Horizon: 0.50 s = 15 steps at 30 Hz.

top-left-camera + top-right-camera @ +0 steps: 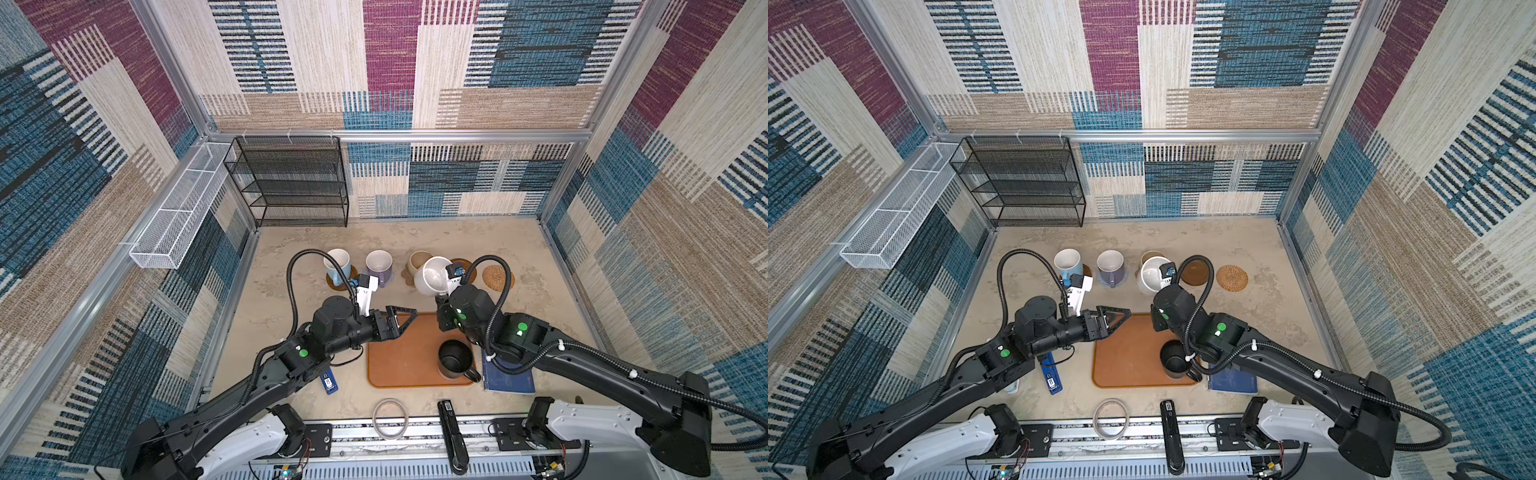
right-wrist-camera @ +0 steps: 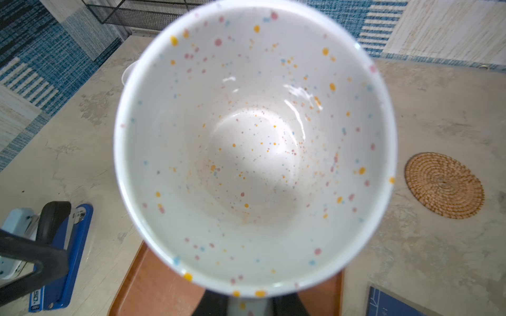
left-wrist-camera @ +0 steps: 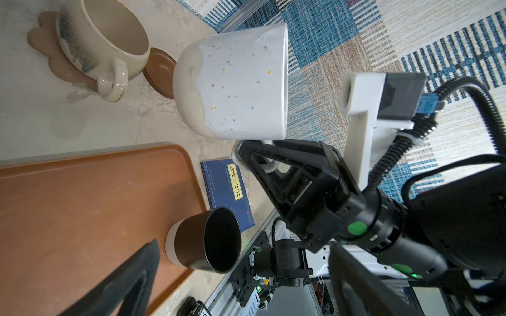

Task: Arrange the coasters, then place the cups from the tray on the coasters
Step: 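Carry the white speckled mug to the brown wooden coaster and lower it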

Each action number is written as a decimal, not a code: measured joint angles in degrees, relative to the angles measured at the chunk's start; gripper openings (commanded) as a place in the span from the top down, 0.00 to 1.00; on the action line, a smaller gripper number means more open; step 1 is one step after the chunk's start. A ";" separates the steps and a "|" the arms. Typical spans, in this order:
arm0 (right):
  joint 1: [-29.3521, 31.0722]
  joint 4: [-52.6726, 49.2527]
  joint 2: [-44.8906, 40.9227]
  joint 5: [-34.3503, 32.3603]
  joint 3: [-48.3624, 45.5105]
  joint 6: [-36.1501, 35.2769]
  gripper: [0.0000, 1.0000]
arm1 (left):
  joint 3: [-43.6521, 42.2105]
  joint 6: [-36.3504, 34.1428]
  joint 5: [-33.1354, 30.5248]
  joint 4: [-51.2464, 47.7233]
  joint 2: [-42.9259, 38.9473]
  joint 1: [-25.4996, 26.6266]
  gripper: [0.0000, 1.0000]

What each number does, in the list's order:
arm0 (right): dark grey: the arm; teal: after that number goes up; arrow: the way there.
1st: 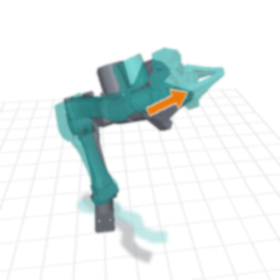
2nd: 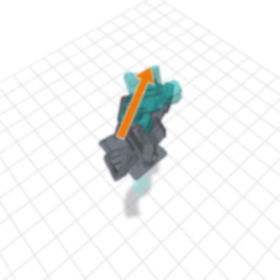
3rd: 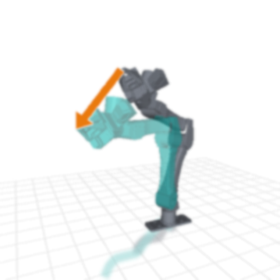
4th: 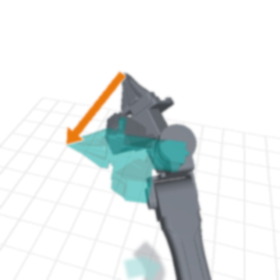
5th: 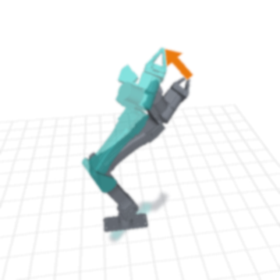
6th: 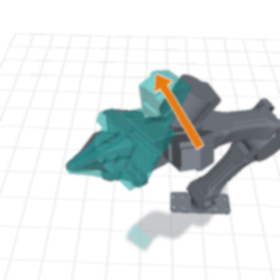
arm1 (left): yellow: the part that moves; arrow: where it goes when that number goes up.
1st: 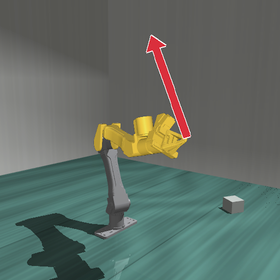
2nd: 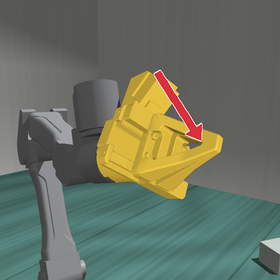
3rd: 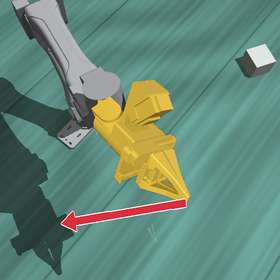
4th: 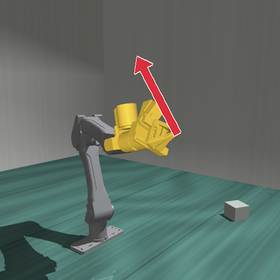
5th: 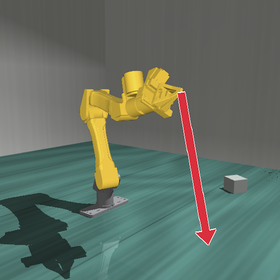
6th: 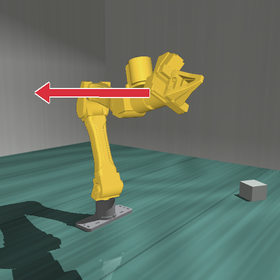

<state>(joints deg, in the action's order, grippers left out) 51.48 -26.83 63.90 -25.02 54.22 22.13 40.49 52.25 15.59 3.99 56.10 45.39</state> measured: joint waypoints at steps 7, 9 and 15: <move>-8.74 0.42 0.98 2.36 0.15 -2.84 1.00 | 6.75 -1.66 0.44 0.31 8.52 -0.28 0.01; -10.71 0.42 2.12 3.34 0.37 -3.54 1.00 | 8.41 -1.70 1.31 0.52 11.13 -0.55 0.01; -17.97 0.79 6.88 6.93 1.95 -5.09 1.00 | 15.32 -2.80 0.48 -0.02 19.41 -0.90 0.01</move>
<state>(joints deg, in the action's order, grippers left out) 33.52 -26.04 70.78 -18.09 56.16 17.04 55.81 49.45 16.08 3.97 75.50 44.49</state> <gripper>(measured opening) 0.211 0.986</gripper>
